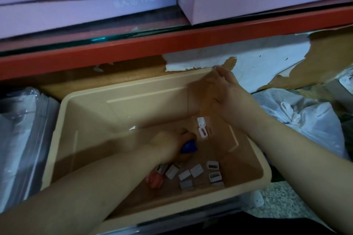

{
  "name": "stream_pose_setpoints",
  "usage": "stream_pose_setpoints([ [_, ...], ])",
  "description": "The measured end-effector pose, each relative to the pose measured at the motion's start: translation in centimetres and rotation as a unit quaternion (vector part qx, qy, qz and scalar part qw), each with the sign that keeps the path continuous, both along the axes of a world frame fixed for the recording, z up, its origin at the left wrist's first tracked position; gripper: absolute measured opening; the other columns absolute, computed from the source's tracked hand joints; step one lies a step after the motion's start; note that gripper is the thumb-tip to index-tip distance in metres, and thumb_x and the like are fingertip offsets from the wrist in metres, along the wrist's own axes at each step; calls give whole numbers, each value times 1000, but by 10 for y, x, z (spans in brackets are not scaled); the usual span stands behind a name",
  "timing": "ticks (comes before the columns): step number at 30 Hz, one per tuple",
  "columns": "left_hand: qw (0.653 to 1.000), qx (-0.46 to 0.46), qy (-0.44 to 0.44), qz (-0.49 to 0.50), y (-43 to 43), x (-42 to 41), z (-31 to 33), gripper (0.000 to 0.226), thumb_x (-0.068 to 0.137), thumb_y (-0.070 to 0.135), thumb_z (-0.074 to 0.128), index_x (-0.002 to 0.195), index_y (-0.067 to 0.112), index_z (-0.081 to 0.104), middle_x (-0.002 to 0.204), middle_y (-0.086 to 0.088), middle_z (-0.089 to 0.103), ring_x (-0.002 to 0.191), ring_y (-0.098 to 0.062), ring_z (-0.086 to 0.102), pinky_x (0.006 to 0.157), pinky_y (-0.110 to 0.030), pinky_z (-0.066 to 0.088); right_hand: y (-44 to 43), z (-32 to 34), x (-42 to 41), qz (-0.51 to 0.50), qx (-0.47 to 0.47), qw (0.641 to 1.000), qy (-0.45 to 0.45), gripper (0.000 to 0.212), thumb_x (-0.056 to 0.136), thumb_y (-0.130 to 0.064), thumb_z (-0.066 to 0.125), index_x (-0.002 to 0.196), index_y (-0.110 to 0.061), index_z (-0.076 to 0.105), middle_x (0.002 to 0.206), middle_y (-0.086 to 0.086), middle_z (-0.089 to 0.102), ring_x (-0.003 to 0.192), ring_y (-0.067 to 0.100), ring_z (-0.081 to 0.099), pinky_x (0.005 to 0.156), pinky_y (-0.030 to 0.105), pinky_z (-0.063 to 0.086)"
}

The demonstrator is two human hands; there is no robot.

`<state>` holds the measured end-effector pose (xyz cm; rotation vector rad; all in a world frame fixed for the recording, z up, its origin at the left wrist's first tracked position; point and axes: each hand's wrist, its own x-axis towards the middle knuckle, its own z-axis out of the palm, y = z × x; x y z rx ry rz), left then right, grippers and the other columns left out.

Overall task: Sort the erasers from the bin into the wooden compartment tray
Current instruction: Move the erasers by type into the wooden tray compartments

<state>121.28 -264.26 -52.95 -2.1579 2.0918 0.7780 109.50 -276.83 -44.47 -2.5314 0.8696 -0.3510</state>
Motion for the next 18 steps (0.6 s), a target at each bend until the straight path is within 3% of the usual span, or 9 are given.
stream_pose_setpoints([
  [3,997,-39,24,57,4,4,33,51,84,33,61,131,24,42,133,1,45,118,-18,45,88,-25,36,3,4,-1,5,13,1000,0,49,83,-7,49,131,-9,42,150,5,19,129,23,40,88,27,41],
  [5,990,-66,58,110,8,1,57,47,83,28,62,126,20,45,126,0,50,113,-19,48,85,-24,36,6,8,-1,10,15,1000,10,52,81,-13,53,132,-9,40,149,8,22,133,29,33,99,41,39],
  [9,916,-130,277,260,27,-17,107,23,84,14,64,98,20,47,86,2,53,72,-10,51,59,-9,37,18,26,-8,-13,20,1000,13,59,81,-23,52,136,-7,37,150,16,21,133,37,30,107,44,30],
  [11,888,-140,334,283,40,-26,132,19,86,10,61,92,19,45,69,4,46,49,-1,43,45,-9,36,33,42,-14,-24,-17,1000,9,71,70,-41,34,126,1,48,143,25,32,124,45,39,101,46,35],
  [12,878,-146,352,291,46,-31,145,19,87,10,60,89,21,45,65,4,44,42,-1,41,41,-11,37,41,46,-15,-21,-34,999,-6,72,66,-40,29,115,5,56,134,31,43,113,51,48,93,51,41],
  [13,868,-157,366,298,53,-33,158,20,87,11,60,87,24,44,63,3,44,38,0,40,38,-13,37,50,49,-18,-9,-34,999,-19,61,67,-34,32,103,6,62,119,33,54,97,53,56,81,55,47],
  [15,852,-201,373,306,67,-36,188,21,87,12,60,87,25,44,61,3,44,35,1,40,37,-14,37,67,61,-20,32,-44,998,-31,32,61,-12,55,87,2,67,93,28,66,72,45,66,60,50,53],
  [16,849,-230,368,301,74,-36,204,21,86,12,61,87,25,44,60,3,44,36,1,40,38,-15,38,74,68,-21,59,-56,996,-47,32,54,-6,60,85,0,67,88,24,68,69,40,67,58,46,54],
  [18,841,-281,354,296,92,-34,238,22,86,14,62,85,28,45,61,4,45,42,-4,42,42,-17,40,94,88,-18,89,-27,991,-95,37,59,-4,57,94,-3,66,93,18,67,81,35,67,73,45,54],
])
